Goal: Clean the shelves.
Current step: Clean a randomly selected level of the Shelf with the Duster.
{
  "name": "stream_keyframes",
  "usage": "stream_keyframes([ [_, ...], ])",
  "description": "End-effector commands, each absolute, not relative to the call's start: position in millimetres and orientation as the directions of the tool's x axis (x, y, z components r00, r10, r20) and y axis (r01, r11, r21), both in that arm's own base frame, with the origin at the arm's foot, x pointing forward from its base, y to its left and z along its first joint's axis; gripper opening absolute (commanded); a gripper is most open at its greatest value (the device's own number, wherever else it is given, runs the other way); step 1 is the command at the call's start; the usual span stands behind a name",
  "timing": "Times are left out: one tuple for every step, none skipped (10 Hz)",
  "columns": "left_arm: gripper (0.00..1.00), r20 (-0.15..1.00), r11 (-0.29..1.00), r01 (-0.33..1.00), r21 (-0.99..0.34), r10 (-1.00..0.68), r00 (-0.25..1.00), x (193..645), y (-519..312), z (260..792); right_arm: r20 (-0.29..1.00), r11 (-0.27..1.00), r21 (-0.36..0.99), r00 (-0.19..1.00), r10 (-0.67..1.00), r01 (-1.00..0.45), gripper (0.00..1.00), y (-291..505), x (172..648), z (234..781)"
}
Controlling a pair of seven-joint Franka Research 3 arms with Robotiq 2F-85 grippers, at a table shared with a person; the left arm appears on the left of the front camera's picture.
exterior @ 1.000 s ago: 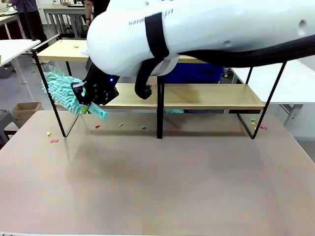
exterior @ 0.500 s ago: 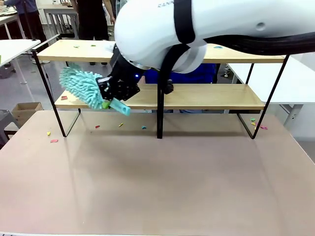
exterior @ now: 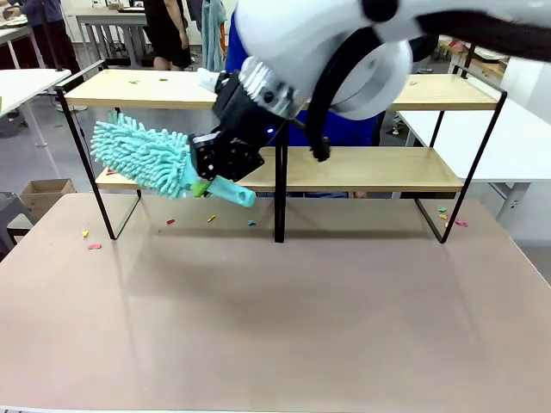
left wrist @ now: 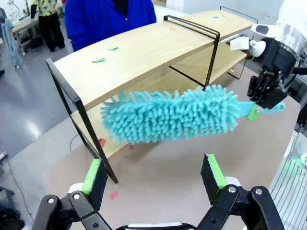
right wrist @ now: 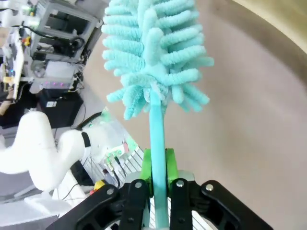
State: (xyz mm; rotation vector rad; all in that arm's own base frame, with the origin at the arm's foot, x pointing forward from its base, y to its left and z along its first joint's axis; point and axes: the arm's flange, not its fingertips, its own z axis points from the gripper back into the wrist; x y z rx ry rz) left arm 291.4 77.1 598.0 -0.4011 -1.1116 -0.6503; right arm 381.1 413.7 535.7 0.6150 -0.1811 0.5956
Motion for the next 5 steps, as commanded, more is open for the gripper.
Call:
stream_keyframes([
  [1.0,0.919,0.742,0.67,0.022,-0.279,0.279,292.1,77.9,596.9,0.307,0.641,0.467,0.791,0.529,-0.609,0.12,365.3,361.4,540.0],
  [1.0,0.919,0.742,0.67,0.022,-0.279,0.279,292.1,77.9,596.9,0.238,0.618,0.418,0.737,0.633,-0.666,0.12,336.2,347.8,548.1],
  [1.0,0.919,0.742,0.67,0.022,-0.279,0.279,292.1,77.9,596.9,0.204,0.593,0.431,0.713,0.671,-0.681,0.12,295.5,335.6,561.9],
  [1.0,0.919,0.742,0.67,0.022,-0.279,0.279,292.1,77.9,596.9,0.243,0.585,0.431,0.713,0.658,-0.687,0.12,262.4,326.4,576.9],
  [1.0,0.919,0.742,0.67,0.022,-0.279,0.279,292.1,77.9,596.9,0.309,0.585,0.425,0.719,0.623,-0.69,0.12,233.9,319.4,591.7],
])
